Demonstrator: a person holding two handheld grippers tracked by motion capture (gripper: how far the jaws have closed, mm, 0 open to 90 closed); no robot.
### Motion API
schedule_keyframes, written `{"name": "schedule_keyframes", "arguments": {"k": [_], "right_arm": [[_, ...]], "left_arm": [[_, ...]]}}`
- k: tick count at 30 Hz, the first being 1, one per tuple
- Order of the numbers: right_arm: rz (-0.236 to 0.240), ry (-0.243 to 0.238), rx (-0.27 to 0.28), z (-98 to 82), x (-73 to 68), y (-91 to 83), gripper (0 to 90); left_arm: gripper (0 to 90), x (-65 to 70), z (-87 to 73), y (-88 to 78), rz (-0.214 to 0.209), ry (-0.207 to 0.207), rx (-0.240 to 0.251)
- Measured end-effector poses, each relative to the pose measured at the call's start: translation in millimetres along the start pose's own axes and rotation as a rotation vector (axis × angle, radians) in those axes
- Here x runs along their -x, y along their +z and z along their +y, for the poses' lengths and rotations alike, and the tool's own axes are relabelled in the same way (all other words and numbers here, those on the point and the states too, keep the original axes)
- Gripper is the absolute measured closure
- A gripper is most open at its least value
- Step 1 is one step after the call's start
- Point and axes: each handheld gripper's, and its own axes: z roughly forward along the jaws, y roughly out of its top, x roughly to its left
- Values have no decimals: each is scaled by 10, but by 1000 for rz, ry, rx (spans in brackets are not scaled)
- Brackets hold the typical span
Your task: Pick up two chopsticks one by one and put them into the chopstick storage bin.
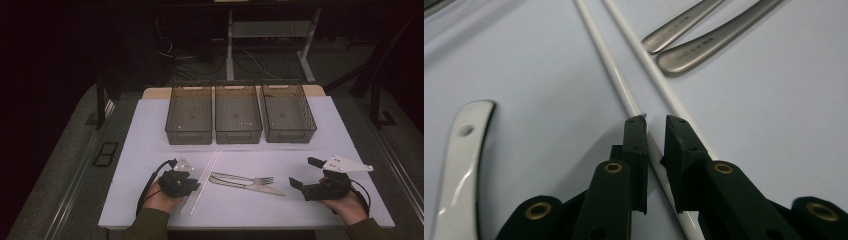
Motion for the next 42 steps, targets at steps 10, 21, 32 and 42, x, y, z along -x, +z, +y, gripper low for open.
{"name": "schedule_keyframes", "arguments": {"k": [10, 21, 32, 42], "right_arm": [[1, -2, 0, 1, -3, -2, 14], [-1, -3, 1, 1, -5, 3, 14], [-3, -3, 2, 2, -8, 4, 14], [-6, -1, 0, 2, -7, 6, 14]], "left_arm": [[791, -144, -59, -48, 18, -21, -1], [756, -183, -82, -11, 39, -85, 58], [826, -207, -68, -12, 27, -99, 55], [824, -137, -5, 48, 78, -85, 62]]}}
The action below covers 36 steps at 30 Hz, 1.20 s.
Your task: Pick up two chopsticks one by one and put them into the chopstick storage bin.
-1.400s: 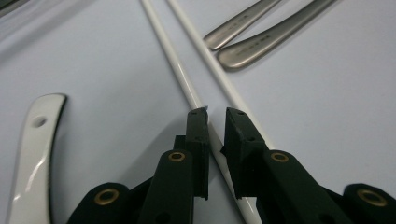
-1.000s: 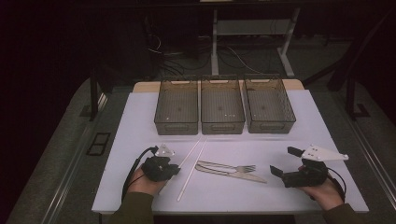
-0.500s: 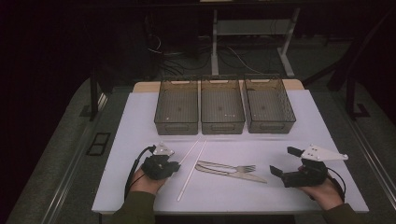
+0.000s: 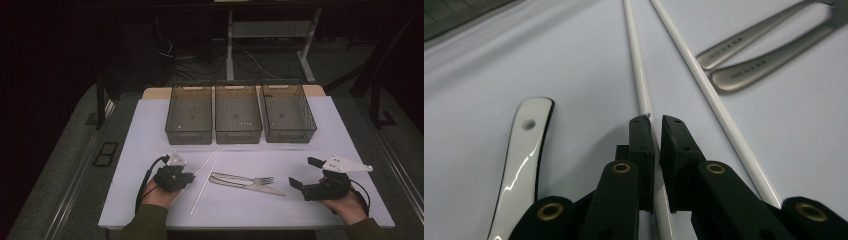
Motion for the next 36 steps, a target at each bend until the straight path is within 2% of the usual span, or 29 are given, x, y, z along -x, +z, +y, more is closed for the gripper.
{"name": "schedule_keyframes", "arguments": {"k": [6, 9, 12, 17, 23, 33, 36], "right_arm": [[-5, -1, 1, 0, 2, 3, 14], [-6, -1, 2, -1, 2, 5, 14], [-2, -1, -2, 0, -3, 9, 14], [-5, 2, 1, -1, -3, 2, 14], [-4, 3, 3, 0, 2, -2, 14], [-7, 5, 7, 0, 5, -7, 14], [-9, 5, 8, 0, 9, -10, 14]], "left_arm": [[815, 84, 28, 72, 60, -21, 27], [824, 94, 14, 77, 69, -27, 39], [832, 79, 5, 74, 59, -51, 46], [837, 55, 11, 58, 60, -57, 39], [838, 51, 20, -9, 41, -55, 71], [838, 99, 62, -157, -4, -8, 153], [838, 86, 74, -221, -13, -20, 202]]}}
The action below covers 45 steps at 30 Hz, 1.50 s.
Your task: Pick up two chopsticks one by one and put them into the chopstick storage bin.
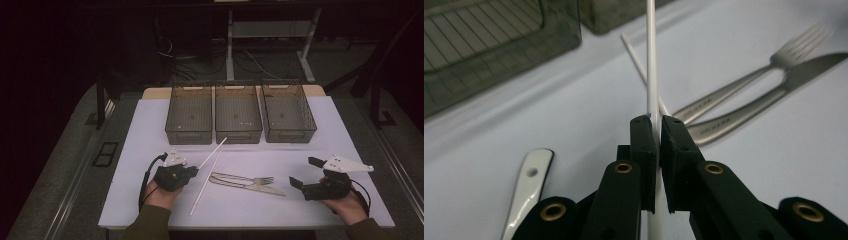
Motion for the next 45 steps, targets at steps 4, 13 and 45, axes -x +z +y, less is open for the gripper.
{"name": "schedule_keyframes", "arguments": {"k": [4, 13, 45], "right_arm": [[2, 4, -3, 0, -1, 1, 14], [5, 6, -4, -2, 3, 9, 14], [51, 7, -21, -77, -10, 147, 13]], "left_arm": [[838, -29, 36, -57, -12, -10, 33], [838, -91, 170, -92, -46, 1, 67], [837, -683, 1238, -100, -27, 77, 66]]}}
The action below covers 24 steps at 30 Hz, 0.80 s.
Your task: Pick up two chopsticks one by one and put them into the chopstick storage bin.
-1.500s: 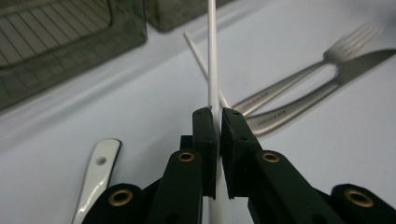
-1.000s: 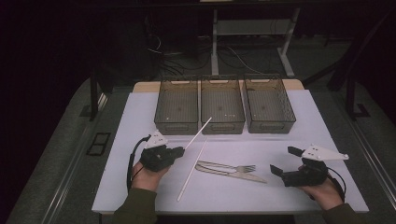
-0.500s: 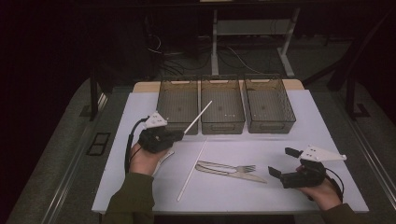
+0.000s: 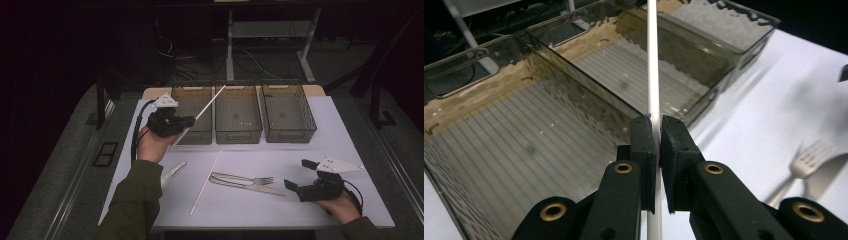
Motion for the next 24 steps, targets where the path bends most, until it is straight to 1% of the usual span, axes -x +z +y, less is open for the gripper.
{"name": "schedule_keyframes", "arguments": {"k": [2, 5, 6, 10, 12, 13, 14, 18, 20, 24], "right_arm": [[-1, 3, -5, 0, 2, 4, 14], [1, 3, -9, 0, -8, 9, 14], [1, 0, -8, 0, -7, 9, 14], [0, 0, -9, 1, -3, 1, 14], [-1, -1, -9, 2, -1, -4, 14], [-2, -1, -4, 3, -2, -4, 14], [-3, 0, -2, 4, -1, -5, 14], [-1, 1, -3, 7, -9, -8, 14], [-2, 0, -4, 7, -9, -9, 14], [-5, 10, -2, 6, 3, -19, 14]], "left_arm": [[837, -54, 40, 48, 11, 8, -12], [837, -137, 119, 112, 27, 5, -10], [837, -172, 152, 125, 33, 14, -17], [837, -298, 264, 186, 54, 14, -2], [837, -376, 304, 219, 61, 34, -7], [837, -410, 314, 239, 62, 26, 0], [837, -443, 321, 260, 68, 12, 5], [837, -591, 287, 355, 84, -6, 2], [837, -646, 255, 398, 98, -12, -13], [836, -746, 175, 481, 124, -45, -40]]}}
